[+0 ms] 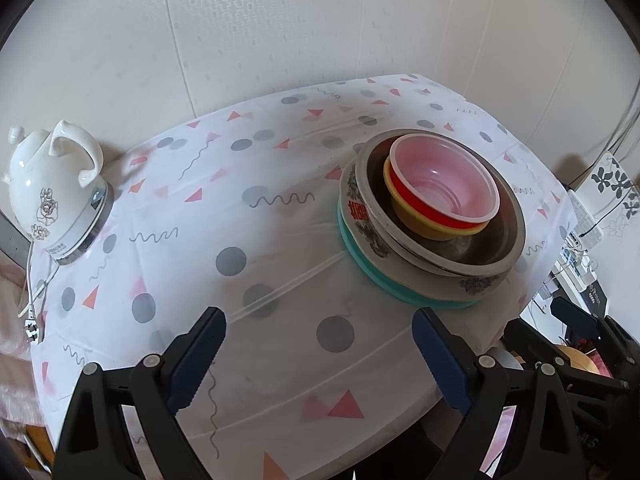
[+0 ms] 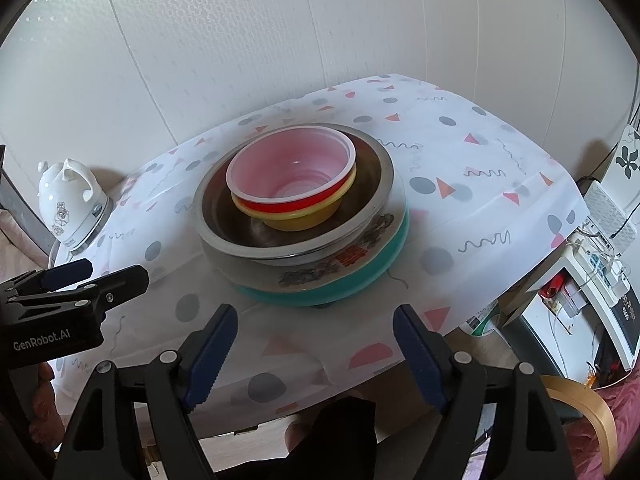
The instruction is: Organize plates and bowls
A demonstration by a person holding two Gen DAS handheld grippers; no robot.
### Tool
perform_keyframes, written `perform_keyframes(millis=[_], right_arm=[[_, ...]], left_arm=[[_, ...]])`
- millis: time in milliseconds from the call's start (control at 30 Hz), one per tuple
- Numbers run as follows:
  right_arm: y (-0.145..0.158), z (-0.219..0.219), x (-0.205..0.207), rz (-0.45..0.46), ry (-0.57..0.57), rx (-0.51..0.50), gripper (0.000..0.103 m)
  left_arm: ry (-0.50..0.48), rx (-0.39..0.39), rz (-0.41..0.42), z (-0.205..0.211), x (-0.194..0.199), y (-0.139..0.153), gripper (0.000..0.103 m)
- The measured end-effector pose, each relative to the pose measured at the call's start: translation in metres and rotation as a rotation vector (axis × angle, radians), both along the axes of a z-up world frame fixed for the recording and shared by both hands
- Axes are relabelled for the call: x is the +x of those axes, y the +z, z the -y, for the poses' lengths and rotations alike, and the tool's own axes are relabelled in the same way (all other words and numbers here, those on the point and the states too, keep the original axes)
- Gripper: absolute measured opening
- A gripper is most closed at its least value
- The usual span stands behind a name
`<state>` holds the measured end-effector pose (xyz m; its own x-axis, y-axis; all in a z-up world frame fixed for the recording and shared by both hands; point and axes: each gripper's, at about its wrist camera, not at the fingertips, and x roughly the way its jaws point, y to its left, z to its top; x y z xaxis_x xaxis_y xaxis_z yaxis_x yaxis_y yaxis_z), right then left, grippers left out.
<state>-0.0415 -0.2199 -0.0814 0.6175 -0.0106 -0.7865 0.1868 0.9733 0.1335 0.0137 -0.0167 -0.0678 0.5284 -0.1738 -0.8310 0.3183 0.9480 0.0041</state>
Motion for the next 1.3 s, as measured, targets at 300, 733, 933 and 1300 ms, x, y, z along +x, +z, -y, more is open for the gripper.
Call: perform_keyframes(millis=[300,733,933,1300], right_arm=[[-0.001,0.003,0.003,-0.009,-0.019,0.001,0.081],[-0.001,0.004,0.005,-0.017,-0.022,-0.003,0.082],[-0.001,0.005,0.006,-0.022,-0.025,-0.006,0.082],[-0.001,0.009,0.006,-0.022,-0.038,-0.009,0.082]], left_arm=[[-0.012,0.005,0.01,0.004,0.003,0.001,0.095],[-0.003,0.039,0.015,0.007,0.008,-0.001,0.095],[0.002,0.061,0.029,0.009,0.008,-0.001,0.096],[-0.02,0.031,0.071,0.012,0.004,0.007,0.096]])
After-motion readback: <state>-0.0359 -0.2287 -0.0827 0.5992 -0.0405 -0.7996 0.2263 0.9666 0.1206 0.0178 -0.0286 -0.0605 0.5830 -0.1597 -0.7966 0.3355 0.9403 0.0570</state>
